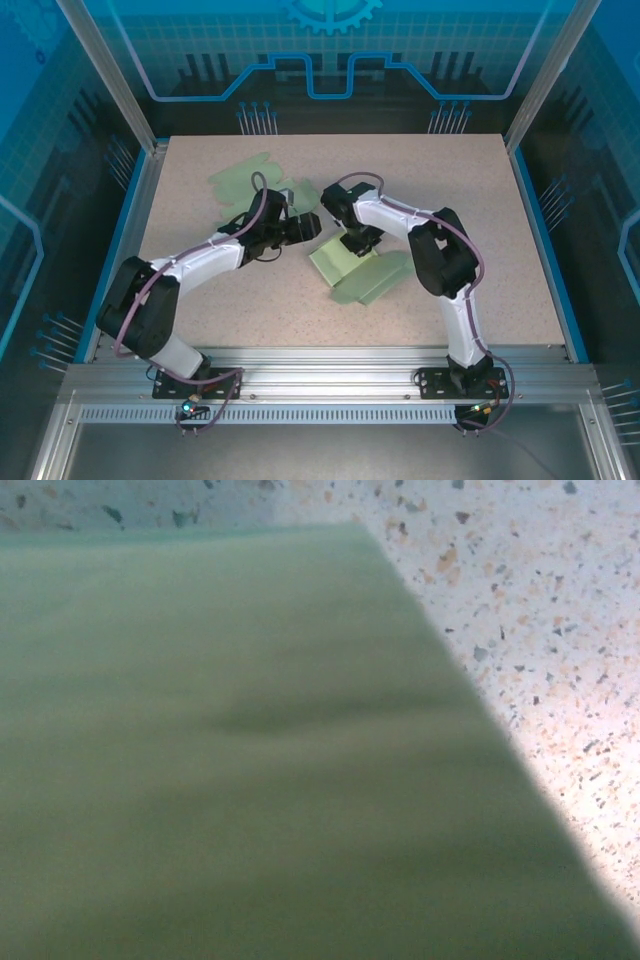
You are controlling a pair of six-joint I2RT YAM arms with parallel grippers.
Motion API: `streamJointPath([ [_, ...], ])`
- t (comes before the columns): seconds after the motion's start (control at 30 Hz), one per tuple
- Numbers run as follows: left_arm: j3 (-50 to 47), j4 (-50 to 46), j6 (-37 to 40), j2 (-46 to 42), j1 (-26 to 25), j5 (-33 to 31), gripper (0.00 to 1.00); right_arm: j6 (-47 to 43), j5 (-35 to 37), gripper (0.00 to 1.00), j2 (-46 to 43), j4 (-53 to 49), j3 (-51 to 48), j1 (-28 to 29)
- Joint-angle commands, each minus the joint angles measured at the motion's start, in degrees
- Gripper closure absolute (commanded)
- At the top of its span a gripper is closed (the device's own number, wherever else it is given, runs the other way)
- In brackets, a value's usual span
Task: Fold the paper box
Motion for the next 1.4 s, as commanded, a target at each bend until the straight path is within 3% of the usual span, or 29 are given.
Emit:
streamJointPath([
  [0.0, 1.57, -1.76, 3.8, 3.04, -0.39, 5.96, 0.22, -2.72, -1.26, 0.82, 3.18, -4.17, 1.48, -0.75],
  [0.13, 1.61, -1.22, 4.65, 5.69, -1.15, 6.42, 0.26, -2.17, -0.7, 0.74, 4.22, -4.48, 3.66, -0.77],
  [0.37, 4.08, -4.53, 6.58, 11.12, -2.26, 0.69, 0.34, -1.83, 0.0, 0.62, 3.96, -3.61, 6.77, -0.63],
  [0.53, 4.56, -6.26, 5.7, 11.73, -2.76, -2.95, 0.35, -1.61, 2.7, 0.61, 3.96, -2.31, 7.2, -0.13],
  [0.67, 5.12, -7.2, 4.9, 12.3, -3.09, -5.11, 0.39, -1.38, 9.6, 0.64, 5.2, -1.21, 7.22, 1.99],
  [0.87, 5.26, -5.71, 3.08, 12.86, -3.78, -5.27, 0.43, 0.59, 15.08, 0.82, 7.12, -0.91, 5.89, 4.45],
  [1.07, 3.82, -4.03, -1.18, 10.7, -3.73, -5.98, 0.41, 3.15, 13.79, 0.83, 7.64, -0.22, 4.1, 4.9],
  [1.13, 2.5, -4.18, -3.27, 8.35, -4.0, -6.61, 0.32, 4.01, 13.58, 0.82, 7.2, -0.52, 4.02, 4.89],
  [1.23, -0.35, -4.65, -6.01, 3.45, -4.79, -9.81, 0.25, 4.81, 12.19, 0.81, 6.14, 0.03, 3.6, 4.87],
  [1.37, -3.72, -4.87, -5.41, -2.87, -6.65, -16.23, 0.25, 4.77, 9.76, 0.75, 4.96, 1.35, 3.05, 4.9],
])
